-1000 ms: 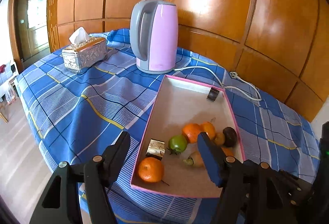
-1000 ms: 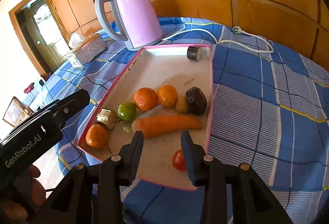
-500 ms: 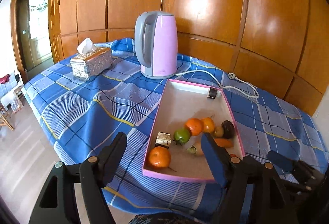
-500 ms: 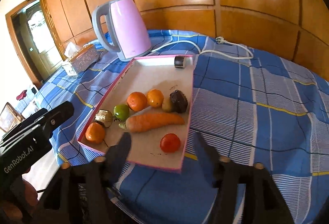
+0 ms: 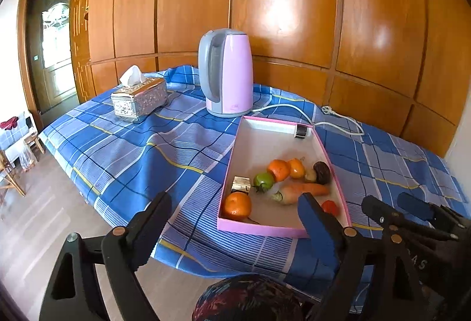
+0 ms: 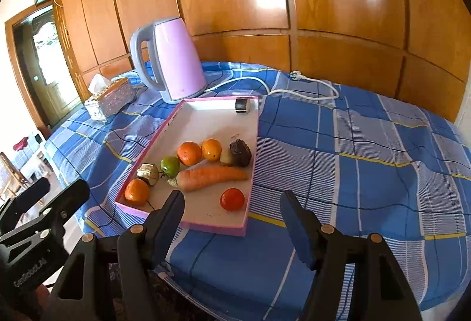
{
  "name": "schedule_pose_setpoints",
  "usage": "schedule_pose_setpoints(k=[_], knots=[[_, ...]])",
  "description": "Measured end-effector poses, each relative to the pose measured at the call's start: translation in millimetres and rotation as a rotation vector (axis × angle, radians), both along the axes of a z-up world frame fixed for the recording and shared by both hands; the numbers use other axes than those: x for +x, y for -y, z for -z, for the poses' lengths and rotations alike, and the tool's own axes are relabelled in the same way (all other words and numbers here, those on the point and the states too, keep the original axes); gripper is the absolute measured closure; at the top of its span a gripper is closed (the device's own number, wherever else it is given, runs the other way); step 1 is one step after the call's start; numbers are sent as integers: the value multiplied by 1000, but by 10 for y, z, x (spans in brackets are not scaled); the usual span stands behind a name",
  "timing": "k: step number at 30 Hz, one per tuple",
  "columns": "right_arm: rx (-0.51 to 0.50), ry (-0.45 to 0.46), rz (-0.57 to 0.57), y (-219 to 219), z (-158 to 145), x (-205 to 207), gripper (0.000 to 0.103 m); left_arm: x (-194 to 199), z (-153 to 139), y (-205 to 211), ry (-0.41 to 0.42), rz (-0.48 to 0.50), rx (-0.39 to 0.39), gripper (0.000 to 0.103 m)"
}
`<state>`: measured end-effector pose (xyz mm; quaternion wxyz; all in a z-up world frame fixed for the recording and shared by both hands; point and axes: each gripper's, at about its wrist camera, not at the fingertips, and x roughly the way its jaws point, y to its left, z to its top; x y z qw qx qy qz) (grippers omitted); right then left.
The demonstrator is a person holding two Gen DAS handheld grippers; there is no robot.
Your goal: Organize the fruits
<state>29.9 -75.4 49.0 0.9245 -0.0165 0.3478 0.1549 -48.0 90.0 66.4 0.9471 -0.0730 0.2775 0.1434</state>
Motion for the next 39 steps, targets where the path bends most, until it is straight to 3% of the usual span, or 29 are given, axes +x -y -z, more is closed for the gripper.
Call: schedule_pose_setpoints(k=[7,39], knots=[[-37,22,8,-22,19,-141,35,-32,7,35,19,4,6,7],[-115,65,-36,-183,73,-221,35,15,145,-54,-8,-16,-10,4]])
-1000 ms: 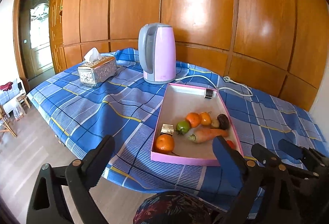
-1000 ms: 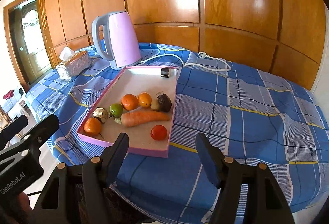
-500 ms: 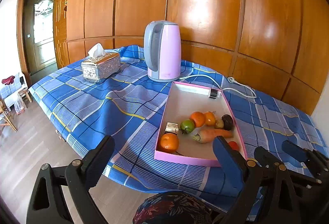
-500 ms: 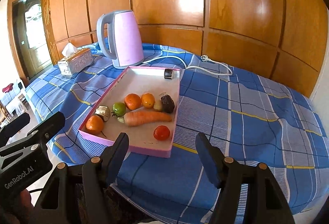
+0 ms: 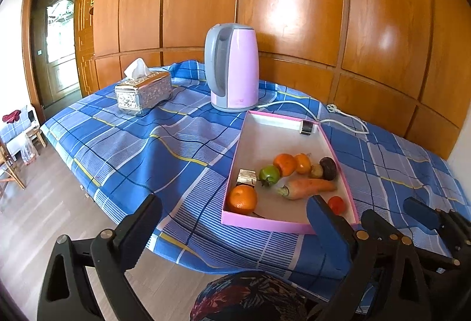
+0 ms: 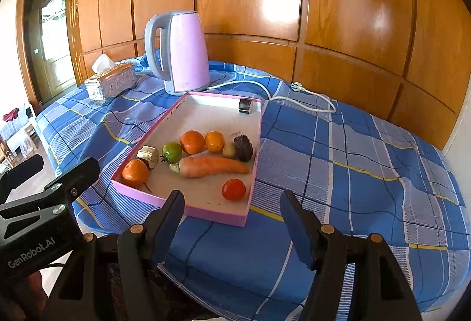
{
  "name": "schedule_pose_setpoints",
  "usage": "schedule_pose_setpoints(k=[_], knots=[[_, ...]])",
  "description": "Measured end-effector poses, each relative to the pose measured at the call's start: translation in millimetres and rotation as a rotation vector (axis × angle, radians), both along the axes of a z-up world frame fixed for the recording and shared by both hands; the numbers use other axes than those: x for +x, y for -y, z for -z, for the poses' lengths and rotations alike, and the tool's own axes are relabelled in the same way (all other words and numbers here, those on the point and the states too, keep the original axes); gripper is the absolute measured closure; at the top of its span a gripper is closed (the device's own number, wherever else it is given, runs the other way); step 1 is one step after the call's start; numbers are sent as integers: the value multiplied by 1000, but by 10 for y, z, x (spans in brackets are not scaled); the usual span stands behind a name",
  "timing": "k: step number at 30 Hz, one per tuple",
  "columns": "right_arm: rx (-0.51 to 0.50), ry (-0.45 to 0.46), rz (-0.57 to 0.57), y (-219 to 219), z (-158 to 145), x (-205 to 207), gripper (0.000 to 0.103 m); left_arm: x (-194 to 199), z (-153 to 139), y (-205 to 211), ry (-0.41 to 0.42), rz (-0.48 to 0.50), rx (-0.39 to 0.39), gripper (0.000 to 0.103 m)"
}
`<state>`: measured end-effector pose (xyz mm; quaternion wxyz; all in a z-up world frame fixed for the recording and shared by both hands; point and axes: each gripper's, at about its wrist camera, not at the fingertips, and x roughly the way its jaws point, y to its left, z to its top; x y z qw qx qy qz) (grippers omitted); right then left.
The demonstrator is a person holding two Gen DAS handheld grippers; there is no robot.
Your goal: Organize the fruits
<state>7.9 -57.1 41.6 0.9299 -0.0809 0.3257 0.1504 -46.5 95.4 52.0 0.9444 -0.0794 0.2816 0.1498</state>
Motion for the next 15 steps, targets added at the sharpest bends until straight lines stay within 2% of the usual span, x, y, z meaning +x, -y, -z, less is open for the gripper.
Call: schedule_pose_setpoints(k=[15], knots=[[-3,-3,-7,-3,12,-34,34,-17,-16,68,-2,15,11,3]])
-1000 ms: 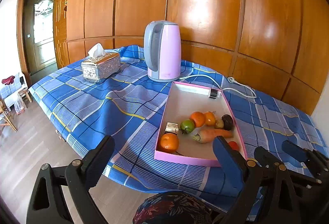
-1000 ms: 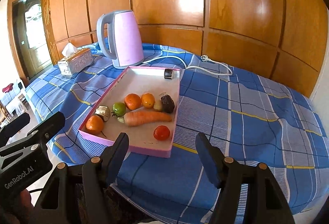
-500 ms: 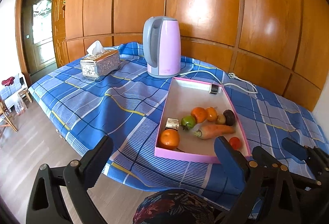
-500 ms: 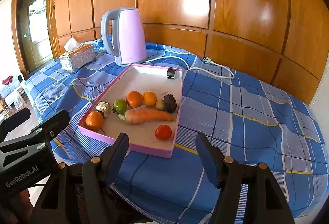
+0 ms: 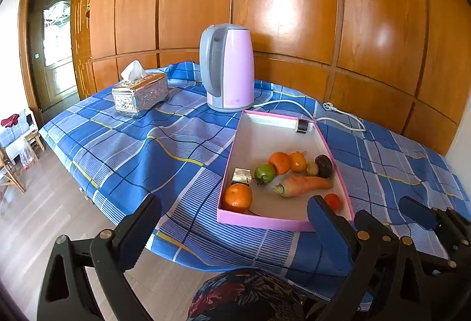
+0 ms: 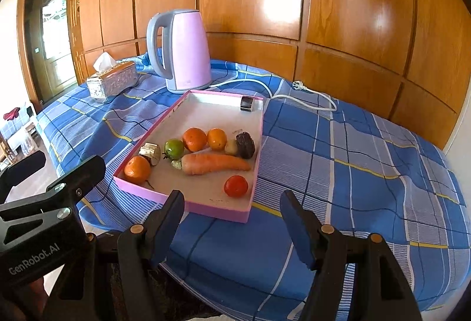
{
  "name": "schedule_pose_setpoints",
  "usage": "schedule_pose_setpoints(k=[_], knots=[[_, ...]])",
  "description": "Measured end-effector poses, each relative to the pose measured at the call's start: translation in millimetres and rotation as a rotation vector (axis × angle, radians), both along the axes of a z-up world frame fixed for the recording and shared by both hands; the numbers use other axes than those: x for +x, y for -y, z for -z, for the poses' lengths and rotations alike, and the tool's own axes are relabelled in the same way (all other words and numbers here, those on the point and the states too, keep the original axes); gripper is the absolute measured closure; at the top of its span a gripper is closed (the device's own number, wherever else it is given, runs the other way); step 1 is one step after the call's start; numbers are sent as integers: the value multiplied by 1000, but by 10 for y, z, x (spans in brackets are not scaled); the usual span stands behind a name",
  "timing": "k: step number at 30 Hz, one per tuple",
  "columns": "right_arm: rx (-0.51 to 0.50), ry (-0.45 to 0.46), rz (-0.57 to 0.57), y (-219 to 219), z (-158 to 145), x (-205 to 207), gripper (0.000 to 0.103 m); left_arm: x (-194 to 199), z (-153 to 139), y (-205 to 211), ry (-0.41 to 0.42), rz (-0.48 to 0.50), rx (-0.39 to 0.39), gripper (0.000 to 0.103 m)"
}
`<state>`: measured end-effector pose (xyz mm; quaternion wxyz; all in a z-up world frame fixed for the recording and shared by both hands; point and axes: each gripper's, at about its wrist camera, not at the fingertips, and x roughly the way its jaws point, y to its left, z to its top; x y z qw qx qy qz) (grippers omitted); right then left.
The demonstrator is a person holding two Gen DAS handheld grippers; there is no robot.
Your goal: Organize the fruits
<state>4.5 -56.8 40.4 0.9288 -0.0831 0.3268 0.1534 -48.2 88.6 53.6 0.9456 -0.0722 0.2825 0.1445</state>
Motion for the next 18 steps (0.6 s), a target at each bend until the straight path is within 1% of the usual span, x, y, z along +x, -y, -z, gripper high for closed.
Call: schedule_pose_setpoints(k=[18], knots=[[1,1,-2,7,8,-6,35,-6,-7,23,0,0,1,3]])
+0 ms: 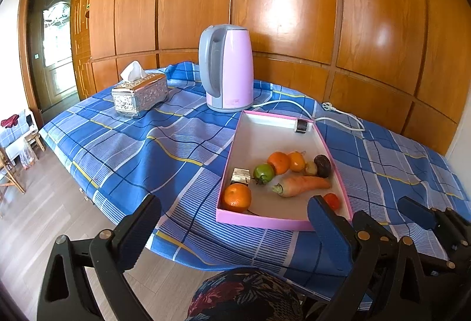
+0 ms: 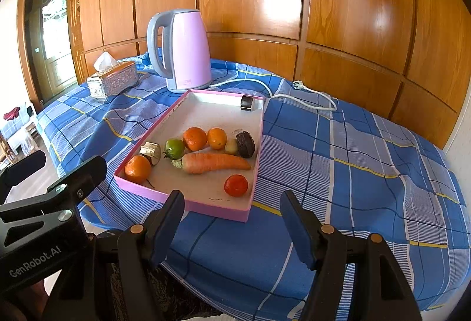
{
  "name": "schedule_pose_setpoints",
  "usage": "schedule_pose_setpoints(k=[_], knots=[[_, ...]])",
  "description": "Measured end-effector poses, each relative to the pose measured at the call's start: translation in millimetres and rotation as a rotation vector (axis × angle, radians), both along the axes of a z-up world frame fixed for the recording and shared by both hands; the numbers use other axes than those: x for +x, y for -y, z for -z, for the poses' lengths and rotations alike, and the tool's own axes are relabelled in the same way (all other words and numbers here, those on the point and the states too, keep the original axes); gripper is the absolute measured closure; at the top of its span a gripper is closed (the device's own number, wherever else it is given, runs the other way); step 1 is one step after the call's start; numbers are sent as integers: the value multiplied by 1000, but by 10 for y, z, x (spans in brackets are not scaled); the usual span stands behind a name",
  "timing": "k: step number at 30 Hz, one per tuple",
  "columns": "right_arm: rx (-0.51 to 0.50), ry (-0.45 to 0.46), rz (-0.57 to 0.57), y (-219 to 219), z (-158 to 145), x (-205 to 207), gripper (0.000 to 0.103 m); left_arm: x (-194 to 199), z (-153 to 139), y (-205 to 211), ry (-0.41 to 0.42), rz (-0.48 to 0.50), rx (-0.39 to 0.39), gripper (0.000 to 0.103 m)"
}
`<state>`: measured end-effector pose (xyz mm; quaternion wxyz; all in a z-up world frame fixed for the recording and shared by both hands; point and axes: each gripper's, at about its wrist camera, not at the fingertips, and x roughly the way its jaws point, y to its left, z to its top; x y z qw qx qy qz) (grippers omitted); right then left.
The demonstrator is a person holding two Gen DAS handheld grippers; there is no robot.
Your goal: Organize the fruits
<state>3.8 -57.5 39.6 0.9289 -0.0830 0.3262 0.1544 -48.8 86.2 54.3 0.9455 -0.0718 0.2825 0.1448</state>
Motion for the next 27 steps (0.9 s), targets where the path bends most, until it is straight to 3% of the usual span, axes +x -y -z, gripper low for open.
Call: schedule_pose_setpoints(k=[27], knots=[[-6,-2,-12,-14,-9,2,35,-3,-48,23,14,7,-1,3]])
